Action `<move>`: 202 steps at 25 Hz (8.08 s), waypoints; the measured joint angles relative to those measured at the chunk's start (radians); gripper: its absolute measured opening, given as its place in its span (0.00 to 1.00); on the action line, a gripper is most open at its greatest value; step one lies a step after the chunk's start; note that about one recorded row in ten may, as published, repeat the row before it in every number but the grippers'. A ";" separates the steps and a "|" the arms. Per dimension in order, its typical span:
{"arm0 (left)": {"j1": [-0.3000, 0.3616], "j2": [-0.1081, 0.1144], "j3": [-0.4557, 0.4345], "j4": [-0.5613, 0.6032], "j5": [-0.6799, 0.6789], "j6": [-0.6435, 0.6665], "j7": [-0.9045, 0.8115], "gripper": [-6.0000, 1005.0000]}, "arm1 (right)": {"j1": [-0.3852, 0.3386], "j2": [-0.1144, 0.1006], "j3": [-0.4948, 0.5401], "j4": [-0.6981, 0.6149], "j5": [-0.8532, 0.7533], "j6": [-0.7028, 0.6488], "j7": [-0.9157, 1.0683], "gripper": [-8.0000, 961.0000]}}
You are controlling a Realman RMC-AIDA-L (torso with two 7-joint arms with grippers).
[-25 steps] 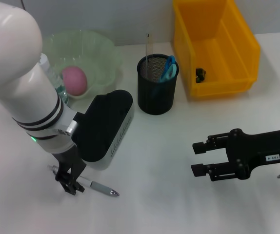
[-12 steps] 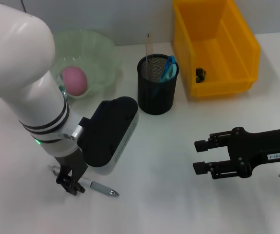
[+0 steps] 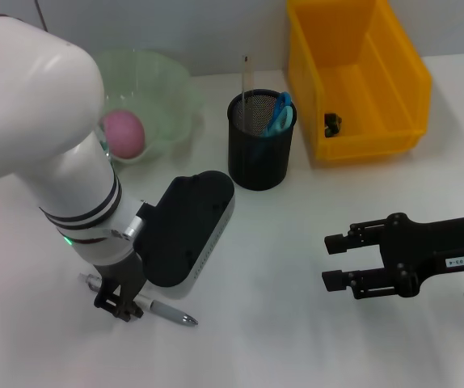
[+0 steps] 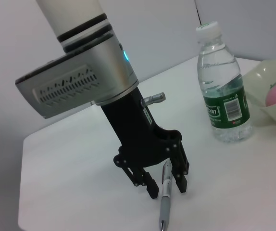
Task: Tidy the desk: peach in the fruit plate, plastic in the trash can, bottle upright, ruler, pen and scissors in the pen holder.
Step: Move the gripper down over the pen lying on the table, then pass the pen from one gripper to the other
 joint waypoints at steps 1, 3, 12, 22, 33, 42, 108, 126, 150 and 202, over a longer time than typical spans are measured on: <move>-0.001 0.000 0.007 -0.004 0.003 -0.005 -0.002 0.47 | -0.001 0.000 0.000 0.001 0.000 0.000 -0.001 0.66; -0.001 0.000 0.009 -0.005 0.004 -0.008 -0.003 0.47 | -0.002 -0.001 0.000 0.001 0.000 0.000 -0.001 0.66; -0.003 0.000 0.014 -0.007 0.015 -0.011 -0.015 0.43 | -0.004 -0.001 0.000 0.001 0.004 0.000 -0.002 0.66; -0.011 0.000 0.043 0.002 0.009 -0.003 -0.036 0.38 | -0.004 0.000 0.000 -0.001 0.005 0.000 -0.005 0.66; -0.033 0.000 0.089 0.001 -0.011 0.001 -0.075 0.38 | -0.002 0.004 0.000 0.001 0.005 0.001 -0.028 0.66; -0.036 0.000 0.106 0.001 -0.018 0.002 -0.082 0.38 | -0.002 0.004 0.000 -0.002 0.005 0.001 -0.028 0.66; -0.021 0.000 0.077 0.009 -0.033 0.002 -0.115 0.14 | 0.001 0.007 0.000 0.001 0.005 0.001 -0.028 0.65; 0.003 0.048 -1.204 -0.136 -0.510 0.408 -0.432 0.14 | 0.002 -0.006 0.006 -0.023 0.010 -0.011 -0.106 0.65; 0.080 0.020 -1.224 -0.389 -0.563 0.223 -1.004 0.14 | -0.039 0.049 0.065 0.100 0.286 0.070 -1.090 0.65; 0.025 0.035 -1.124 -0.483 -0.564 0.247 -1.088 0.14 | 0.061 0.051 -0.074 0.519 0.500 -0.002 -2.089 0.65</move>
